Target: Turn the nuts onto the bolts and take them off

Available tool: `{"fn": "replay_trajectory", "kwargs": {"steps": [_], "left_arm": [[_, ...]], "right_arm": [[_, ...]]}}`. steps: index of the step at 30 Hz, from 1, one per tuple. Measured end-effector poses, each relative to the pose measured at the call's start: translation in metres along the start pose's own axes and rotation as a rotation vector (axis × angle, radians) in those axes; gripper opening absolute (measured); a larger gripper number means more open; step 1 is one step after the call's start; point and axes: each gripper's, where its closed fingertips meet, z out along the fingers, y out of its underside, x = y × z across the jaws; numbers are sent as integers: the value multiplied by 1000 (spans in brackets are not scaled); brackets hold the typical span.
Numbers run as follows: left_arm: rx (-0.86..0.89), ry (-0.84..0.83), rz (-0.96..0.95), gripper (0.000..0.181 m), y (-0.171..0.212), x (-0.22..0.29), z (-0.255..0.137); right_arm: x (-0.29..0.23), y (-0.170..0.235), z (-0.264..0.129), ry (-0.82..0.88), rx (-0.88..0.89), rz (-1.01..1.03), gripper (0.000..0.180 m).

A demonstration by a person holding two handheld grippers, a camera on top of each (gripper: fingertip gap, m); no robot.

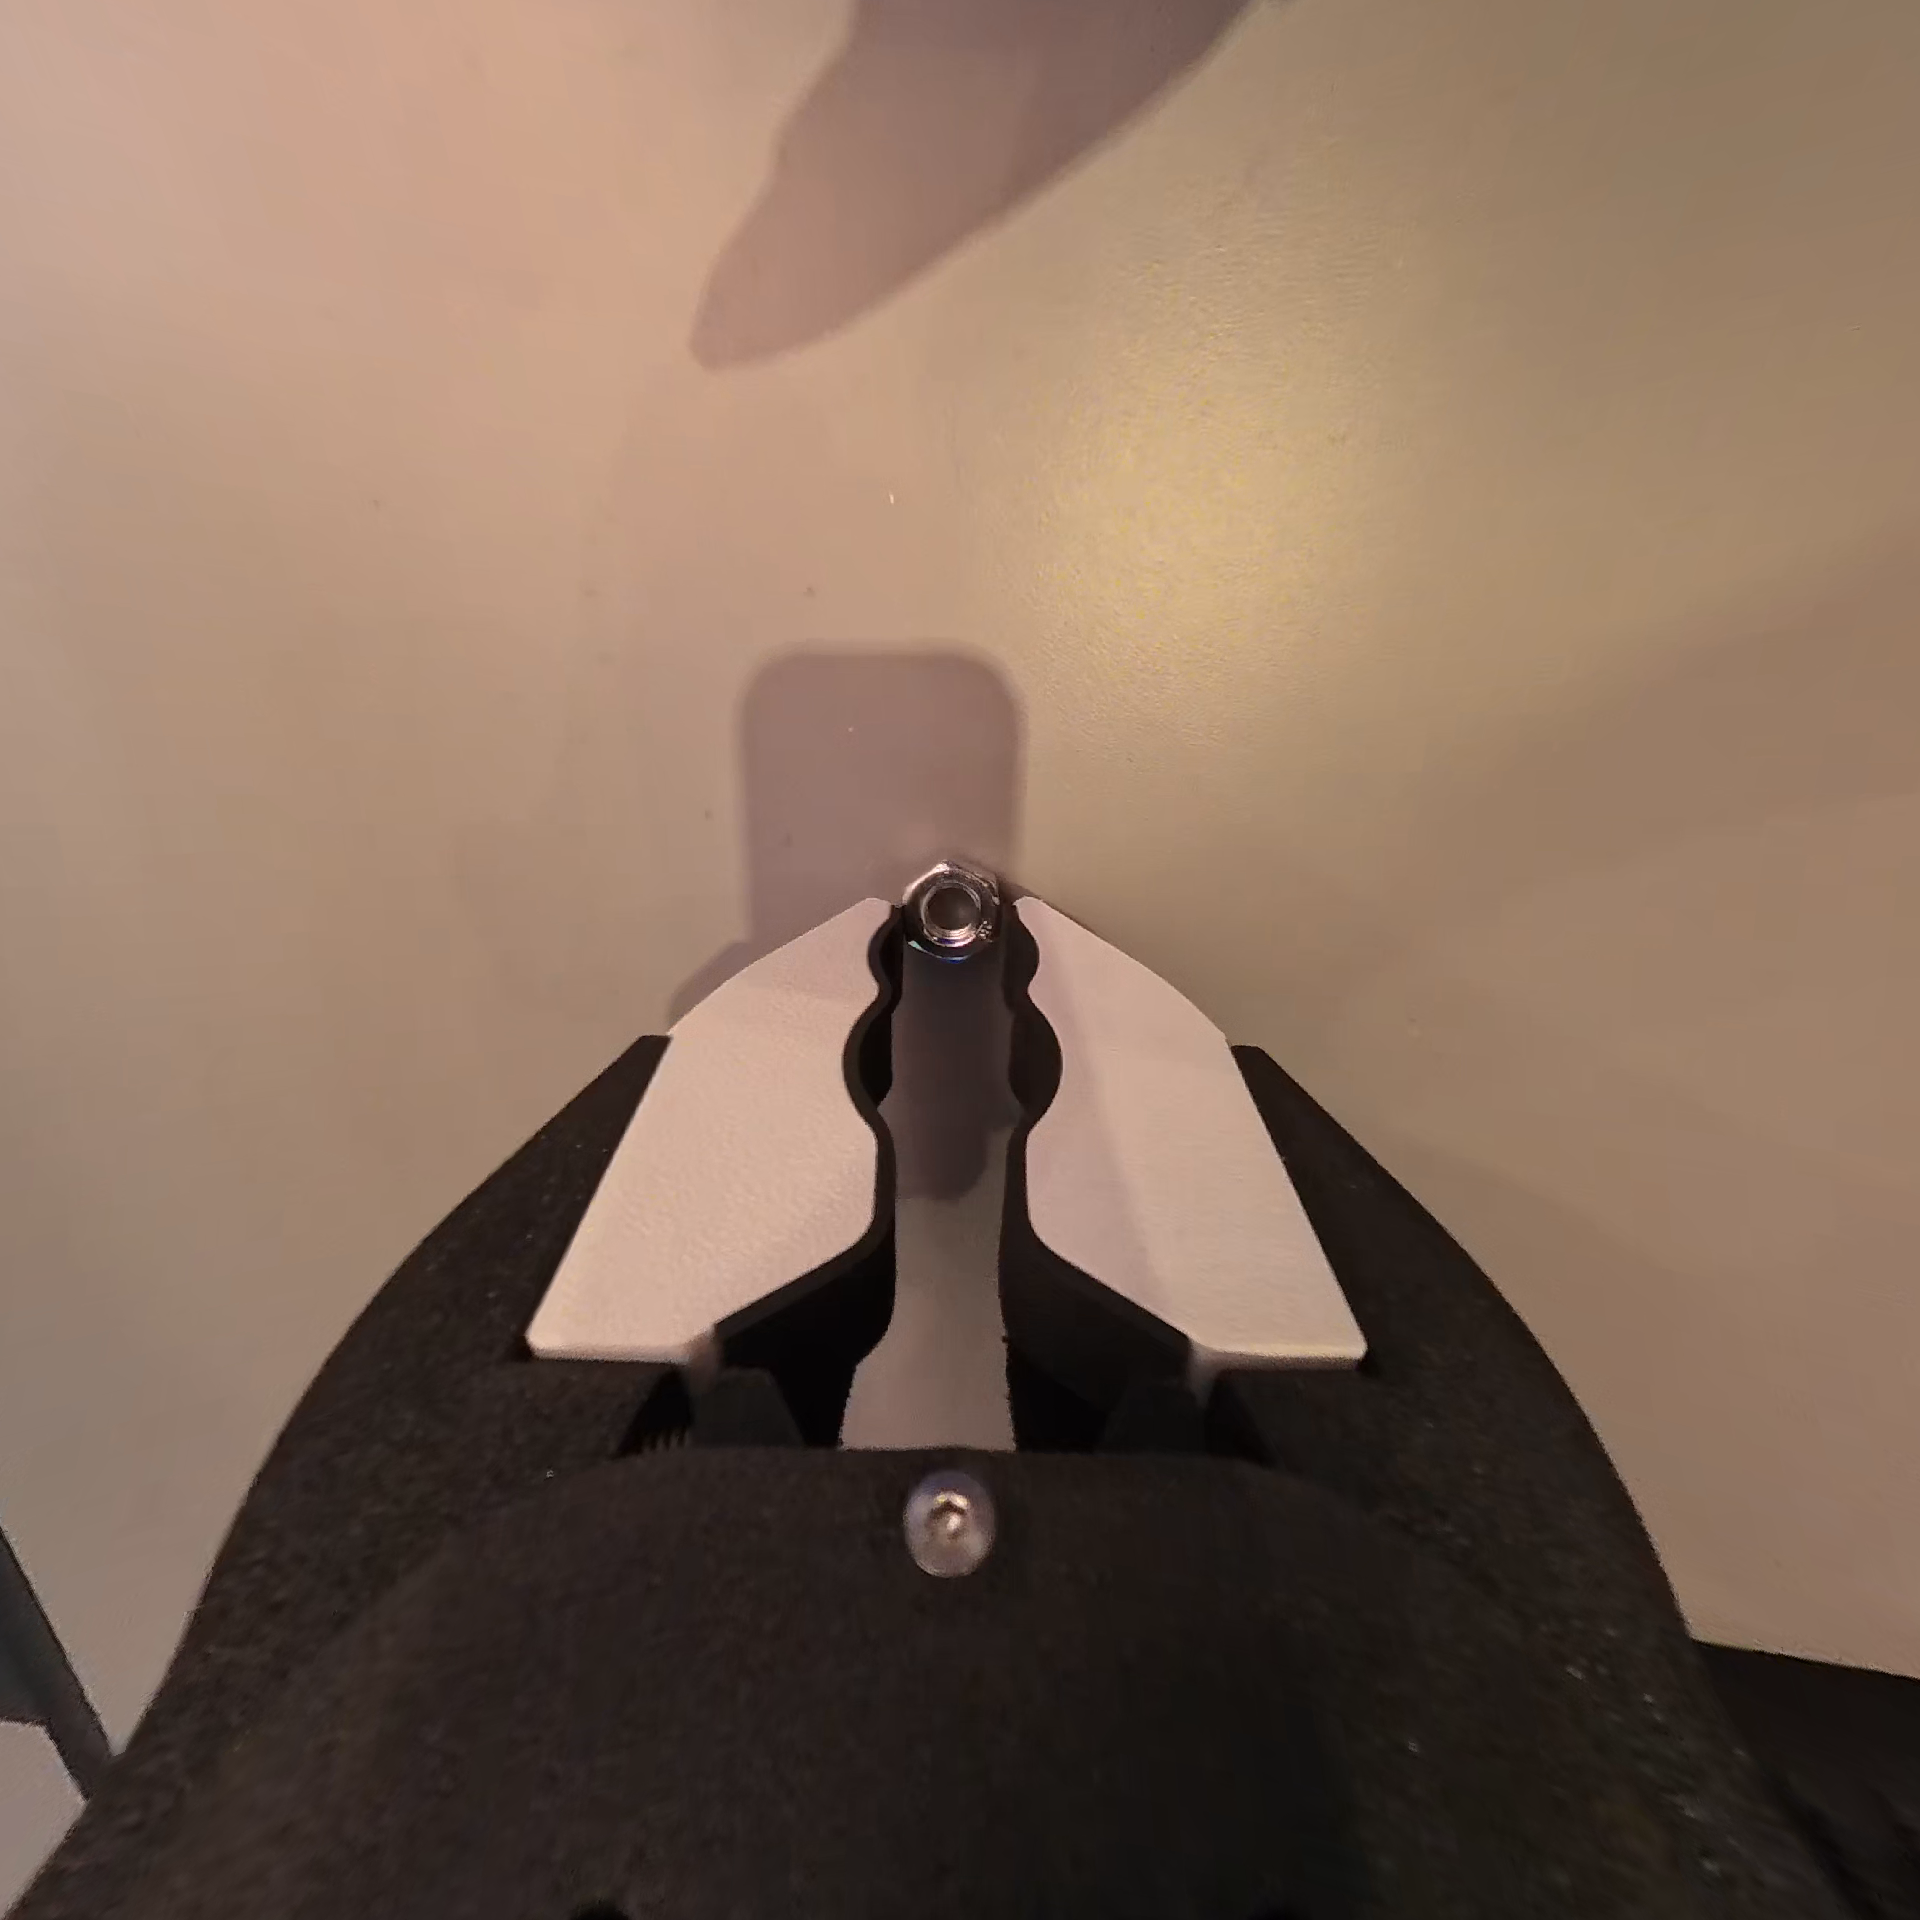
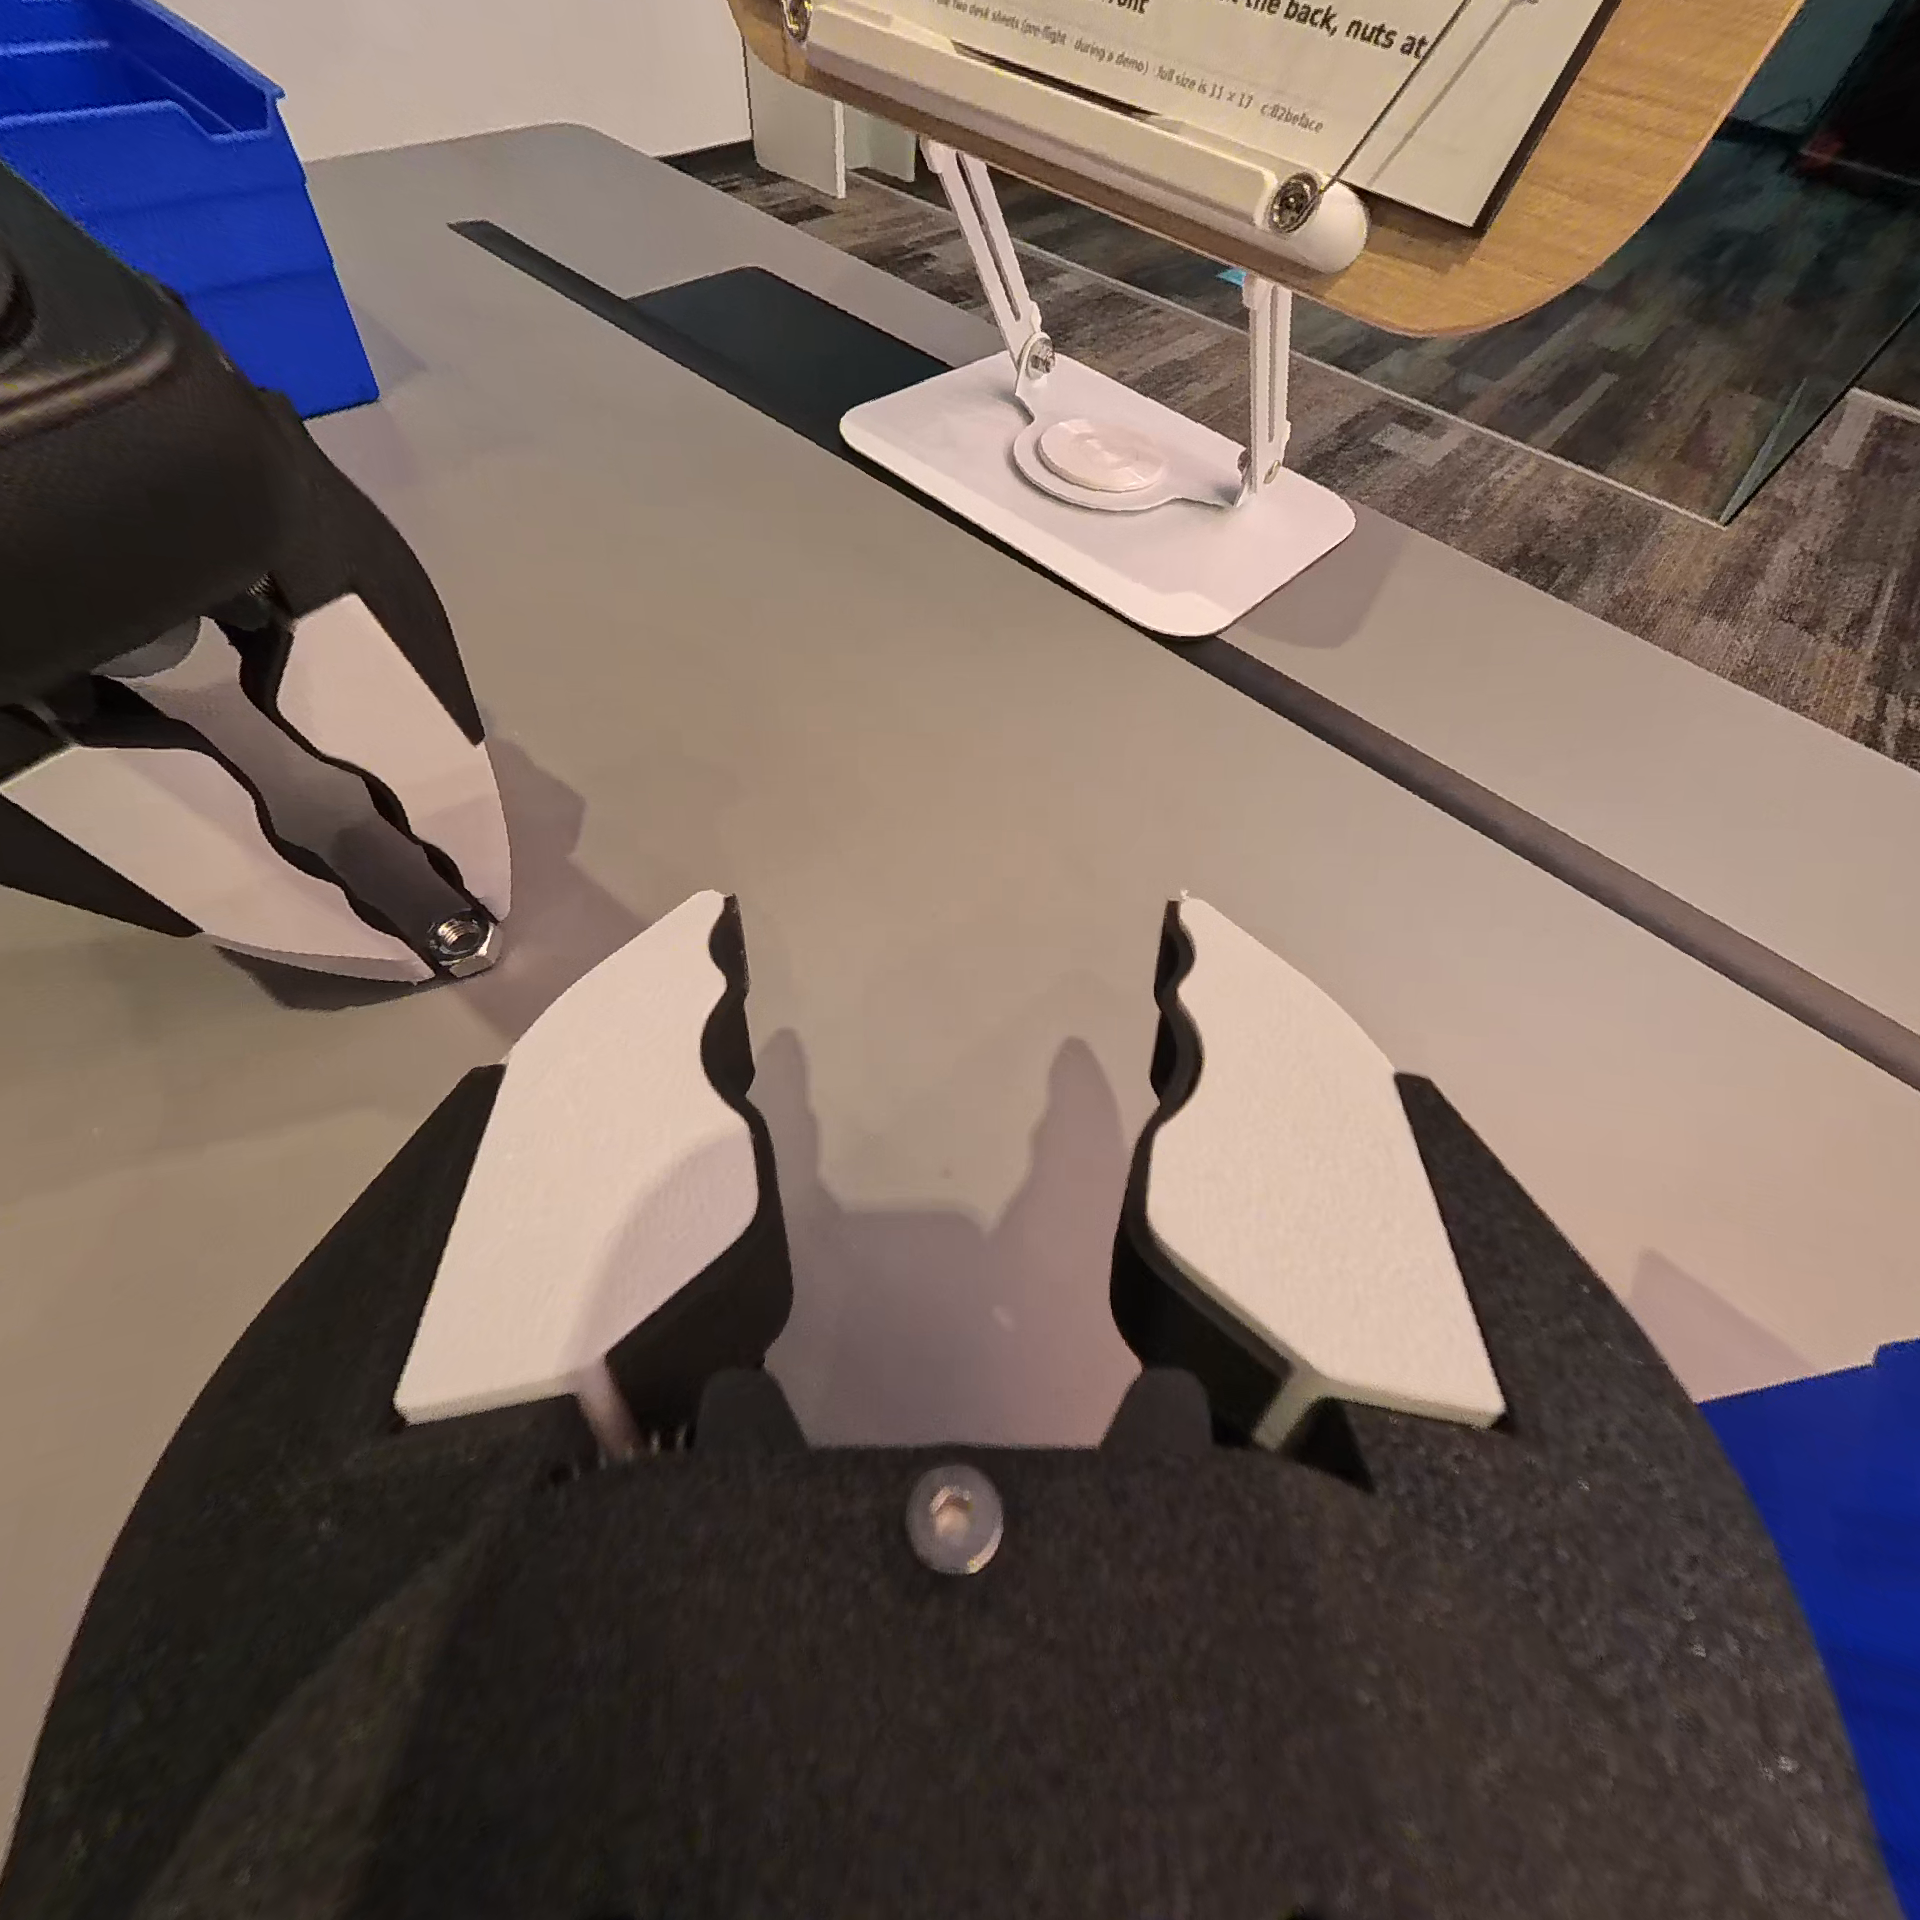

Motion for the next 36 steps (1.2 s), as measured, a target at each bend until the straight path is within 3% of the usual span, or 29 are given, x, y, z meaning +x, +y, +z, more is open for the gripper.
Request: {"fn": "replay_trajectory", "kwargs": {"steps": [9,12,15,19,23,26,29,36], "left_arm": [[78,22,-42,22,-8,0,-8],[233,-22,-79,23,-21,-13,-52],[410,-134,-129,29,-17,-36,-133],[487,-317,-284,29,45,-78,-235],[406,-485,-484,29,142,-117,-283],[278,-490,-608,29,215,-127,-276],[148,-482,-662,29,277,-130,-246],[-62,-398,-483,22,350,-127,-159]], "right_arm": [[2,3,0,8,-9,-2,76],[3,5,1,7,-13,3,76],[4,5,1,3,-12,14,76],[3,7,3,2,-27,13,76],[2,11,7,11,-52,-3,77],[1,13,9,14,-64,-10,77],[2,13,9,20,-68,-12,77],[8,13,5,34,-56,15,76]]}}
